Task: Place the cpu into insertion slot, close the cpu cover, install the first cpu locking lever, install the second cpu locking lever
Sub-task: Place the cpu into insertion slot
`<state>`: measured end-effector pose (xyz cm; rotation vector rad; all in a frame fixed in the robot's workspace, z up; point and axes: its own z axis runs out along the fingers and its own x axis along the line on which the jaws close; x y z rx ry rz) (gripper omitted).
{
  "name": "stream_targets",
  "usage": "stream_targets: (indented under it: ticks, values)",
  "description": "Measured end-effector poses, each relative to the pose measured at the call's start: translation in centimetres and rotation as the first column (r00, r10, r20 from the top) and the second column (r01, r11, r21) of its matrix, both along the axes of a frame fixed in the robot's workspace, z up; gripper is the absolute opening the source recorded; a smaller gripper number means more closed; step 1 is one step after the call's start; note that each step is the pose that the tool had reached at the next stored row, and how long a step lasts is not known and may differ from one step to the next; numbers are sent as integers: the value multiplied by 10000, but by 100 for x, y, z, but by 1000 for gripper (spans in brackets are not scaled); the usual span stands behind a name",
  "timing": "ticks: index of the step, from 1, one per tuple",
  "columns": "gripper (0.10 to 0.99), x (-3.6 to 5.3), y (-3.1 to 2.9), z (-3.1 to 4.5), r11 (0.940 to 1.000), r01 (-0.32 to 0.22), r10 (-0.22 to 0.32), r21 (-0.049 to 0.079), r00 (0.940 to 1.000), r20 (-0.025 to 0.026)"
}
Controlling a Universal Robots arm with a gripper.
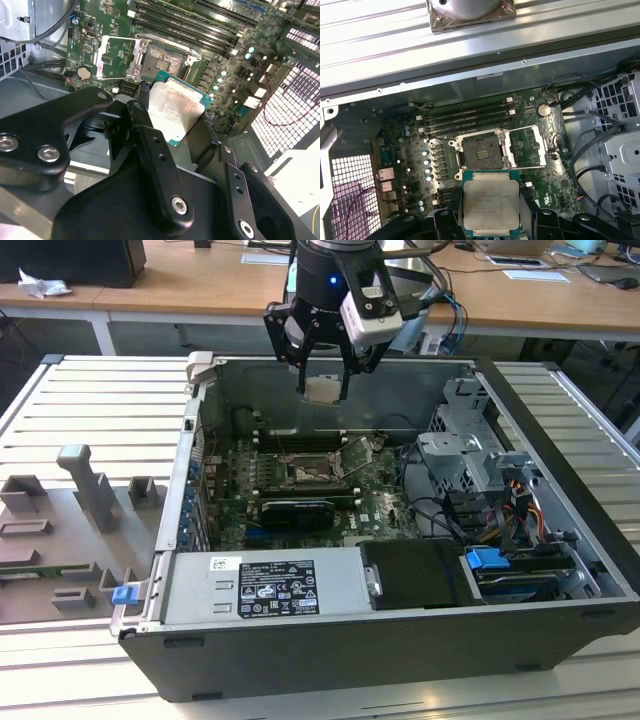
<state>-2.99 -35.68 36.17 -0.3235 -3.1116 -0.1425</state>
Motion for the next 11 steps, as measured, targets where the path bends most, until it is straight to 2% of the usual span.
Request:
stream_targets:
  ticks: [4, 8, 11]
  values:
    - [541, 0, 0, 0, 9998, 173, -173, 0, 9998, 0]
    - [541, 0, 0, 0, 9982, 595, -595, 0, 9982, 0]
    - [541, 0, 0, 0, 9932, 1162, -1162, 0, 9932, 0]
